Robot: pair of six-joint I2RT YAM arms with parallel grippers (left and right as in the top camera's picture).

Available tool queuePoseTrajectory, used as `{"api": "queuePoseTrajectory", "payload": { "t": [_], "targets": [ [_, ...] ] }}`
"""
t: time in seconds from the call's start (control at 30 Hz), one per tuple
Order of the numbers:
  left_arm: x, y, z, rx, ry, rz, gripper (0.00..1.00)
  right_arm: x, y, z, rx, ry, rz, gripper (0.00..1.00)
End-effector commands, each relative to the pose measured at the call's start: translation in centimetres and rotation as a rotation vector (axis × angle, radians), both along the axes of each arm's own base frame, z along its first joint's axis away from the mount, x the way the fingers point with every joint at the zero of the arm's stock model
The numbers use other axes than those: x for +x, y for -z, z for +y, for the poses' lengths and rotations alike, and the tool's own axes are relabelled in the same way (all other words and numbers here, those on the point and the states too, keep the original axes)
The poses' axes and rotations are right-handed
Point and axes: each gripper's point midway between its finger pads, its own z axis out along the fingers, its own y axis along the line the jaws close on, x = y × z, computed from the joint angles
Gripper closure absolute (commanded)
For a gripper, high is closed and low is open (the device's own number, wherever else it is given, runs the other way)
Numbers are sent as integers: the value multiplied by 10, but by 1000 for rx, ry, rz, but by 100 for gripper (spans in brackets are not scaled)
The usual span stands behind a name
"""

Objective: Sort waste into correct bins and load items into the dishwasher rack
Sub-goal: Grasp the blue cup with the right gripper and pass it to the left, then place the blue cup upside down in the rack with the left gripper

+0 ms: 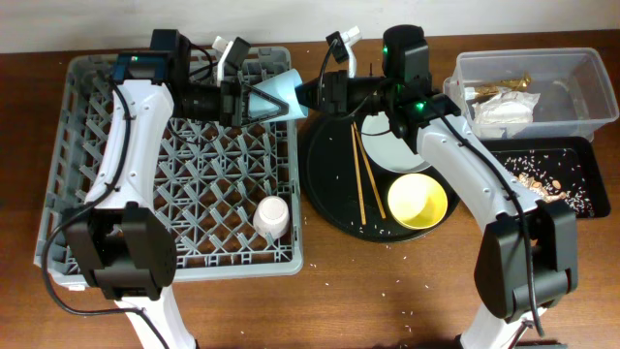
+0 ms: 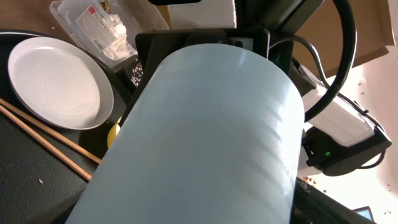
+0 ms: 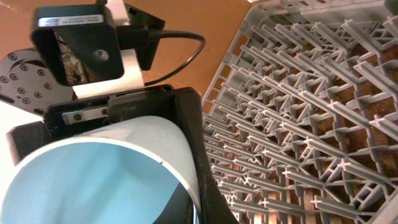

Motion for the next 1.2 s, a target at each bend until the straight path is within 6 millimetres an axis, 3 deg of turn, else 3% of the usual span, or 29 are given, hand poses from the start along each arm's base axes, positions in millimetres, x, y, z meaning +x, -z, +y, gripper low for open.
{"api": "queuePoseTrajectory", "payload": {
  "t": [0.0,0.4,0.57,0.63,0.73,0.8,0.83,0.87,0.9,0.97,1.03,1.13,1.17],
  "targets": [
    [4,-12,8,-88,-14,-2,19,18,10,-13,-22,70,16,96],
    [9,-28,20,-180,-30,-29,19,13,14,-13,-21,52,35,96],
    [9,-28,19,-180,-29,-28,20,10,16,0,-38,48,14,96],
    [9,-28,19,-180,-30,-28,28,9,16,0,-38,47,13,96],
    [9,-28,19,-180,-29,-29,51,9,16,0,-38,45,12,95],
    [9,-28,19,-177,-30,-29,53,9,16,1,-37,43,12,81],
    [10,-26,19,-170,-31,-30,57,9,16,0,-37,43,12,67],
    [10,-23,19,-146,-34,-31,62,10,16,-1,-40,44,-2,36],
    [11,-16,20,-110,-39,-27,62,11,17,-4,-48,43,-35,14],
    [12,-4,21,-37,-48,-21,62,18,27,-24,-83,71,-27,7],
    [14,10,23,47,-59,-19,62,28,41,-60,-126,127,1,4],
    [24,69,51,516,-229,138,62,40,93,-134,-355,308,99,2],
    [27,77,60,662,-302,142,62,40,105,-142,-417,346,125,2]
  ]
}}
